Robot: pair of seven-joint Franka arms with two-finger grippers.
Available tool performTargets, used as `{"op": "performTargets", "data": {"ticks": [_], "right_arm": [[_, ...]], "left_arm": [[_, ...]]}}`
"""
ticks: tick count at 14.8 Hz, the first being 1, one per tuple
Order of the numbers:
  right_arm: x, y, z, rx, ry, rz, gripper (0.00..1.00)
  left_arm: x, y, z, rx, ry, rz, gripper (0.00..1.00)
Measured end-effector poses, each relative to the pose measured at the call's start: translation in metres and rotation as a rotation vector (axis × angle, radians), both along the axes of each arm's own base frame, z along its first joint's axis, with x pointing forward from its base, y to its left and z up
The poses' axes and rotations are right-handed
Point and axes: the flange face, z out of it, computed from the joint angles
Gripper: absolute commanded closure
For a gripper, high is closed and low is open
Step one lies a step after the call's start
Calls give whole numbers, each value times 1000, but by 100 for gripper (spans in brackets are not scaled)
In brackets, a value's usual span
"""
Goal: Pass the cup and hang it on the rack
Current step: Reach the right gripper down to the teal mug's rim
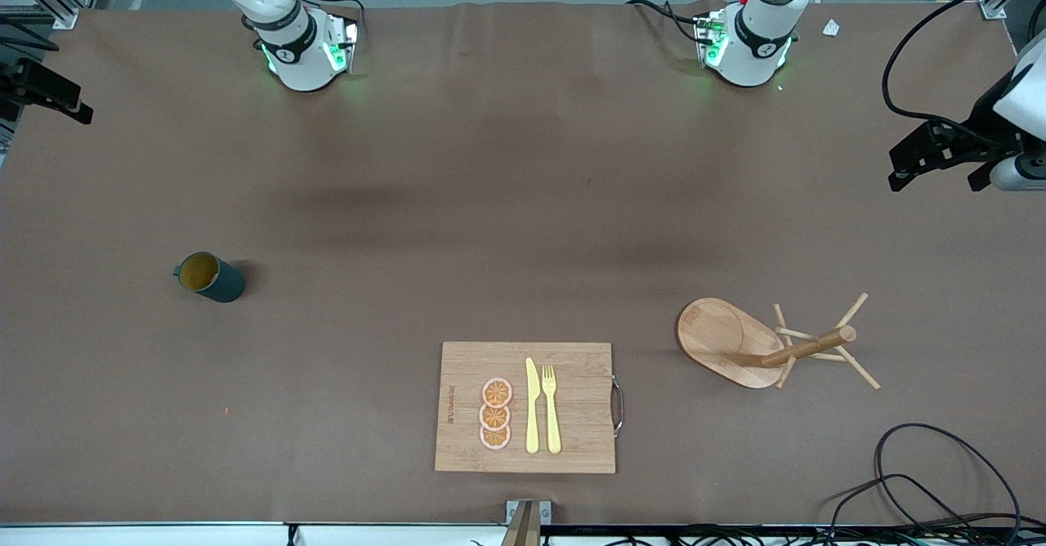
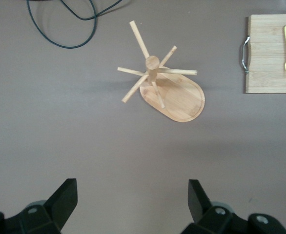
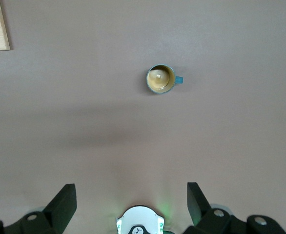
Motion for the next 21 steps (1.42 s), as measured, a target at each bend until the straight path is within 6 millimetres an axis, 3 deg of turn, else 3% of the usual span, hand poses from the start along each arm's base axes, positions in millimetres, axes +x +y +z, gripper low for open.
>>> {"op": "performTargets", "data": {"ticks": [6, 10, 12, 18, 21], "right_arm": [[-1, -3, 0, 0, 3, -6, 0], [-2, -8, 12, -4, -25, -17, 0], [1, -16, 6, -4, -13, -33, 0], [48, -31, -69, -2, 103, -56, 0], [66, -29, -99, -3, 127, -49, 0]], "left_arm": [[4, 6, -5, -26, 12, 21, 0], [5, 6, -7, -27, 16, 39, 0], [4, 5, -7, -27, 17, 37, 0], [4, 5, -7, -26, 21, 37, 0], [4, 5, -7, -26, 21, 37, 0]]}}
